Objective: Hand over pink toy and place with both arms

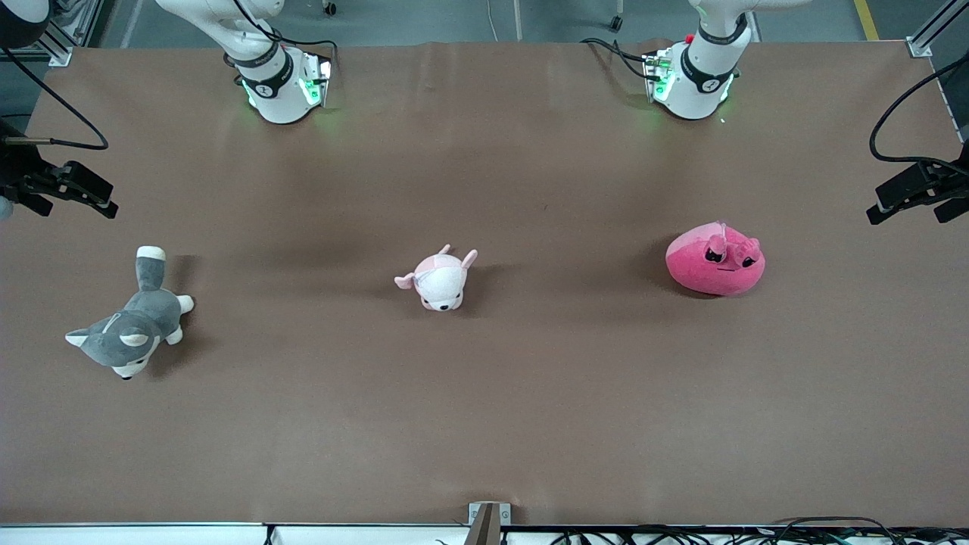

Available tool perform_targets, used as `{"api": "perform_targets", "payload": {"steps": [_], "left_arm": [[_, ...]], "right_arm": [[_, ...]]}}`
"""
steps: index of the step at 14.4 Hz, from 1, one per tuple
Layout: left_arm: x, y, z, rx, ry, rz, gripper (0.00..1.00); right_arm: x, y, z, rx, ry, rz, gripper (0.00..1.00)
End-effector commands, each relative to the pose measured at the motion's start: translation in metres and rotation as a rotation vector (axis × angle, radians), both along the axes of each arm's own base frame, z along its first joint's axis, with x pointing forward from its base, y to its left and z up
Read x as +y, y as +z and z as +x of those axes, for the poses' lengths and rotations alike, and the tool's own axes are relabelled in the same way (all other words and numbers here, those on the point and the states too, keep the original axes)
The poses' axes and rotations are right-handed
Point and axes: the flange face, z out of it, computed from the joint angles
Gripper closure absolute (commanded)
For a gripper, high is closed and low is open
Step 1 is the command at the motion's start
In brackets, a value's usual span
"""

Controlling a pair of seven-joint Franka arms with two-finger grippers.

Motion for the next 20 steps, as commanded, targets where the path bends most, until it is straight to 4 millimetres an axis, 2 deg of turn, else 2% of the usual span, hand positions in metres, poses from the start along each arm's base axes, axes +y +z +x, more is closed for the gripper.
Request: {"api": "perform_targets", "payload": {"steps": [1, 7, 9, 10, 11, 12, 16, 18, 20], "left_arm": [[0.0, 0.008, -0.003, 0.002, -0.001, 0.003, 0.0], [0.002, 0.009, -0.01, 0.02, 0.014, -0.007, 0.0], [0.0, -0.003, -0.009, 0.067, 0.023, -0.008, 0.0], [0.001, -0.014, -0.011, 0.111, 0.022, -0.01, 0.0], [0.003, -0.027, -0.015, 0.181, 0.014, -0.012, 0.0], [0.005, -0.039, -0.017, 0.229, 0.026, -0.014, 0.0], [0.013, -0.125, -0.026, 0.374, 0.051, -0.011, 0.0], [0.015, -0.166, -0.031, 0.39, 0.05, 0.019, 0.0], [0.013, -0.203, -0.037, 0.397, 0.043, 0.041, 0.0]], "right_arm": [[0.0, 0.0, -0.009, -0.004, -0.012, -0.005, 0.0], [-0.003, 0.003, -0.009, 0.002, -0.021, -0.003, 0.0], [-0.004, 0.015, -0.006, -0.022, -0.029, -0.002, 0.0], [-0.005, 0.013, -0.004, -0.024, -0.029, -0.003, 0.0], [-0.003, 0.003, 0.001, 0.0, -0.024, -0.001, 0.0], [-0.004, 0.001, 0.002, 0.005, -0.027, -0.001, 0.0], [-0.005, 0.003, 0.008, -0.01, -0.03, -0.002, 0.0], [-0.002, 0.016, 0.012, -0.032, -0.026, -0.002, 0.0], [-0.001, 0.009, 0.016, -0.02, -0.025, 0.003, 0.0]]}}
